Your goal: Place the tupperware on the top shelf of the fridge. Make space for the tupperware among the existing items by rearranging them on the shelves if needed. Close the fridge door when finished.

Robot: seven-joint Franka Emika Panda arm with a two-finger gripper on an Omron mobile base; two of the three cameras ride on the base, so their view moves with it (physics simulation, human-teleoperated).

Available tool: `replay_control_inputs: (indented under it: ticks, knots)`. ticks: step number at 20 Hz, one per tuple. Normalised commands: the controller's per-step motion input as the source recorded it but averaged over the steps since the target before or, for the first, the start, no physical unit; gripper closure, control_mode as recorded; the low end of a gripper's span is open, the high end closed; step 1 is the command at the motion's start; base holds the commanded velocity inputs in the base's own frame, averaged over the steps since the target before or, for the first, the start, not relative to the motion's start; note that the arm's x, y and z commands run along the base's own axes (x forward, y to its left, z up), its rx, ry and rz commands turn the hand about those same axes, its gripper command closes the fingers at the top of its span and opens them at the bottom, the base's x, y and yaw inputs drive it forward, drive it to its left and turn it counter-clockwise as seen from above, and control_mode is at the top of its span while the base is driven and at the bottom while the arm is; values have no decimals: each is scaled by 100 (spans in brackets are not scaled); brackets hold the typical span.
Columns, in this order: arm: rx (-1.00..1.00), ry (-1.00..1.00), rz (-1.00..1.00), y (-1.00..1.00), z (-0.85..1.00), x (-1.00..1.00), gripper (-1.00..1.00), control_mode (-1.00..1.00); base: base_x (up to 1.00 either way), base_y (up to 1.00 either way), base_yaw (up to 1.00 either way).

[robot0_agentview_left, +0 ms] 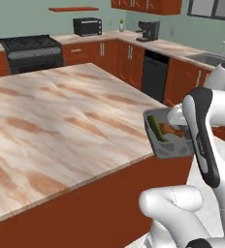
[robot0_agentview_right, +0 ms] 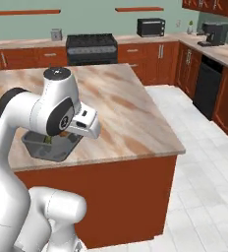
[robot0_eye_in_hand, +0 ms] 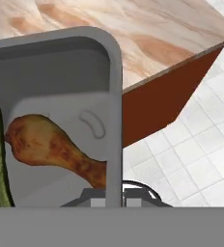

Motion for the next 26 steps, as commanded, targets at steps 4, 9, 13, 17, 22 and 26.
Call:
replay_control_inputs:
  ticks: [4,9,13,17,22,26]
  knots:
    - [0,0,0,0,0,0,100,100,-33,100,64]
    - [0,0,0,0,0,0,100,100,-10,88,82]
    - [0,0,0,0,0,0,100,100,-2,52,94]
    - [0,0,0,0,0,0,100,100,0,45,93]
    - [0,0,0,0,0,0,100,100,6,52,84]
    - [0,0,0,0,0,0,100,100,38,62,72]
